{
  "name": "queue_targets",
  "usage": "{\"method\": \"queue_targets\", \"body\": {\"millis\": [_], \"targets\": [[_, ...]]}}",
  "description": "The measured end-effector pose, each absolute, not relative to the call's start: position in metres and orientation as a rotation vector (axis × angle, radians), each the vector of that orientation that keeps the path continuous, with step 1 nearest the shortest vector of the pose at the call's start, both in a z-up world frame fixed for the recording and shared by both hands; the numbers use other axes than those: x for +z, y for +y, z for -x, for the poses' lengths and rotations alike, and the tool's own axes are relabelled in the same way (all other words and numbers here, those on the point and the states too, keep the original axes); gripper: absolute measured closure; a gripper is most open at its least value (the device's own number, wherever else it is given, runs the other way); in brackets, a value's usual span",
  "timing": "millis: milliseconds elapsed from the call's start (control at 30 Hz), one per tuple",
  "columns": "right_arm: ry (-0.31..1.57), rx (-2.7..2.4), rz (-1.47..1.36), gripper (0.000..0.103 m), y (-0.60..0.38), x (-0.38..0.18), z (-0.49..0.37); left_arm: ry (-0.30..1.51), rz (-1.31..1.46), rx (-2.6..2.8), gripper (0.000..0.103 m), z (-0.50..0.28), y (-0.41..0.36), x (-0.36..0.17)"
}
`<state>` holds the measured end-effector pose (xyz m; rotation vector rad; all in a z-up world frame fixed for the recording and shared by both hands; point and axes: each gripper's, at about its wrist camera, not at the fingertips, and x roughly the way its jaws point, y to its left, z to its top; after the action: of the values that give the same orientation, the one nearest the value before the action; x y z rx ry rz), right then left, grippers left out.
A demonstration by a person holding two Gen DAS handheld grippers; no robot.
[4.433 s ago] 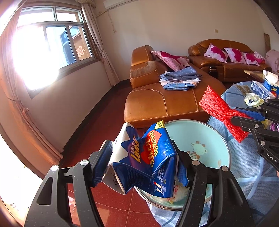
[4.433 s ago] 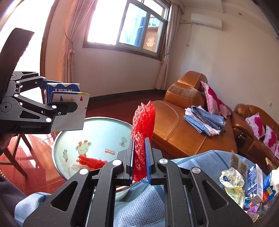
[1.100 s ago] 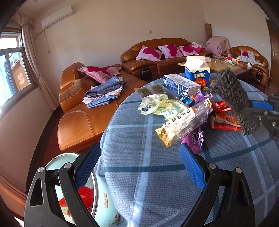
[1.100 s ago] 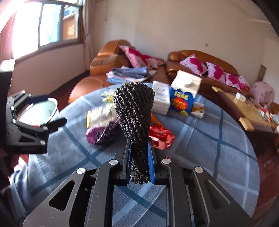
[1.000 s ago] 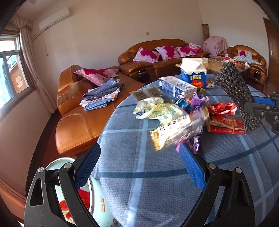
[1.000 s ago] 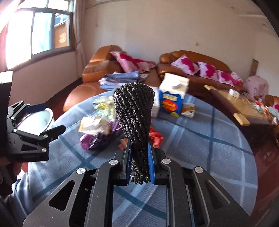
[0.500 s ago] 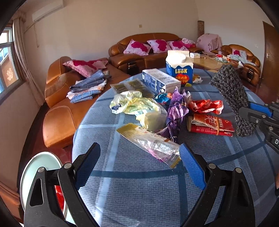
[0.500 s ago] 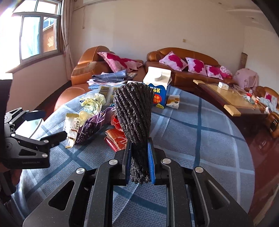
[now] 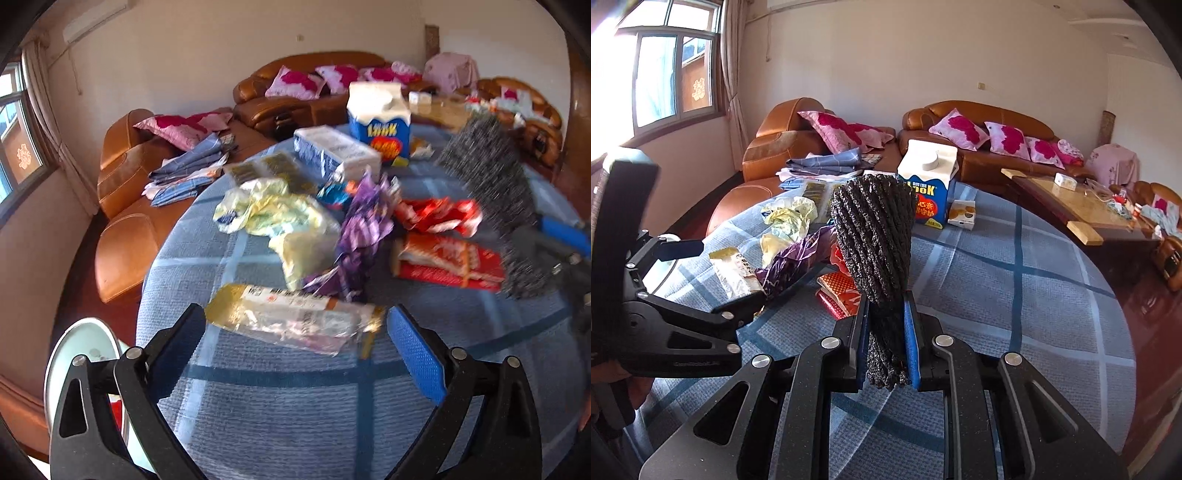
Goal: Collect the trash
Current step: 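Grasp the clear plastic wrapper with the left tool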
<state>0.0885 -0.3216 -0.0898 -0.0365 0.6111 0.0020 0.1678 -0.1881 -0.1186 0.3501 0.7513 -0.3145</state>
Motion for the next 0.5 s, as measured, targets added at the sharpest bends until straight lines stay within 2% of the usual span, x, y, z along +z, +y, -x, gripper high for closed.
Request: {"method": "queue_targets", "body": {"millis": [500], "targets": [[0.608,0.023,0.058,0.085,-0.319,-0.09,-0.088,0.775,-0.305,-0.168,0.006,-0.164,-0.116,-0.119]]}}
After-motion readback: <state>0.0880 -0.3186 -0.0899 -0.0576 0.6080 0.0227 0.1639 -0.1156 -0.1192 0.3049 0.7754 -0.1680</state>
